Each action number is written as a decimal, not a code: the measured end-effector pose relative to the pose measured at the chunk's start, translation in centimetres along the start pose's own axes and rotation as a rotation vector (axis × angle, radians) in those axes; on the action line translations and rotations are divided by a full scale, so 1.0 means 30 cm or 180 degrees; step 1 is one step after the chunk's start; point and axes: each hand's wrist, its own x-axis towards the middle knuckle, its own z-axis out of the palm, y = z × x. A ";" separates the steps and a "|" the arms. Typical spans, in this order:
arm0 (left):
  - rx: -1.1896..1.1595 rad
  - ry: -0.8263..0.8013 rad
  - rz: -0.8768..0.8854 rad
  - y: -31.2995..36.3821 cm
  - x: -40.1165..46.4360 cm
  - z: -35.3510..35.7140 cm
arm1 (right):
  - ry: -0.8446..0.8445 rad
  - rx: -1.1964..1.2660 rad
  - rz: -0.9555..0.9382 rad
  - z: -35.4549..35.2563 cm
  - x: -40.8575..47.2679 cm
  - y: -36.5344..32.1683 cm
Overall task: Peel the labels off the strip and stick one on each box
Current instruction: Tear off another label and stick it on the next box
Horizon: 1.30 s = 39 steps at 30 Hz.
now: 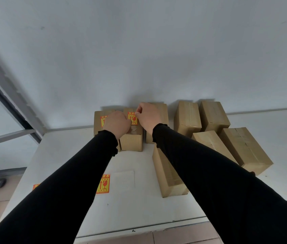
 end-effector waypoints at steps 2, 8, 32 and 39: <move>0.0007 -0.0003 -0.0030 -0.002 0.008 0.004 | -0.0011 0.0015 -0.0006 0.000 0.001 0.000; 0.0102 -0.0050 -0.0058 0.006 0.016 0.003 | -0.0046 -0.0080 -0.0023 -0.004 0.007 0.000; 0.0415 0.0369 0.0261 -0.016 -0.035 -0.002 | -0.0113 -0.0587 -0.0144 -0.018 0.006 -0.011; 0.0671 0.0047 0.0653 -0.012 -0.023 -0.021 | -0.0492 -0.0878 -0.0541 -0.056 -0.016 0.021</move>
